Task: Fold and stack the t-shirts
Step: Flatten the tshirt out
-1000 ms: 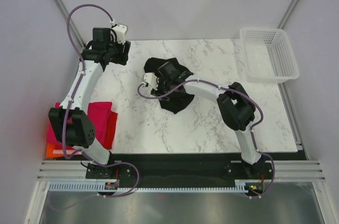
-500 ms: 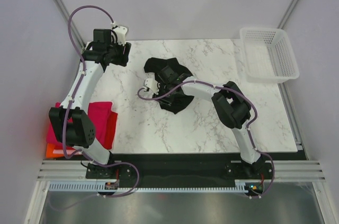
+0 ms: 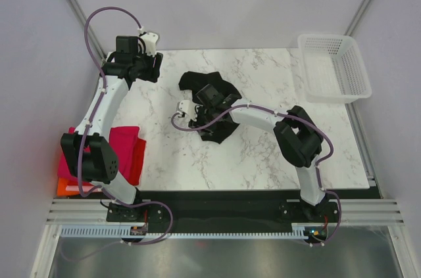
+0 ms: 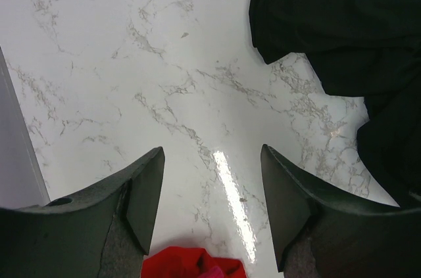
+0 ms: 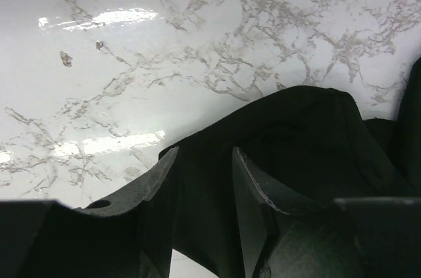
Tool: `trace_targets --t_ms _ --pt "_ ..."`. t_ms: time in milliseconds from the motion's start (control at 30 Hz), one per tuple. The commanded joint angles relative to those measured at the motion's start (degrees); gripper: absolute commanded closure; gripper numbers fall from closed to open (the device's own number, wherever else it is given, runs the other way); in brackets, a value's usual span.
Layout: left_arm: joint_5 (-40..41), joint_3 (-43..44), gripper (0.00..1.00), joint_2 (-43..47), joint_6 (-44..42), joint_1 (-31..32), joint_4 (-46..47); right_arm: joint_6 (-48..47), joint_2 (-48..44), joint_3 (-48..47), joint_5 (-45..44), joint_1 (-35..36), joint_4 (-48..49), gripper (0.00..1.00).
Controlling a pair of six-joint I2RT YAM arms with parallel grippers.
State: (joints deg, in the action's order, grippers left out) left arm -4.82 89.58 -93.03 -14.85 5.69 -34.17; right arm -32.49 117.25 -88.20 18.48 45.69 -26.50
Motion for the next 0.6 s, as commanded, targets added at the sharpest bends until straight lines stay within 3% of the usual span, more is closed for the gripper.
trace_targets --t_ms 0,567 --pt "-0.98 -0.55 0.32 1.36 0.0 -0.33 1.39 0.76 -1.33 0.4 2.96 0.27 0.49 0.55" --pt "-0.98 0.24 0.32 0.57 0.0 -0.33 1.04 -3.19 4.48 -0.65 1.91 0.36 -3.99 0.57"
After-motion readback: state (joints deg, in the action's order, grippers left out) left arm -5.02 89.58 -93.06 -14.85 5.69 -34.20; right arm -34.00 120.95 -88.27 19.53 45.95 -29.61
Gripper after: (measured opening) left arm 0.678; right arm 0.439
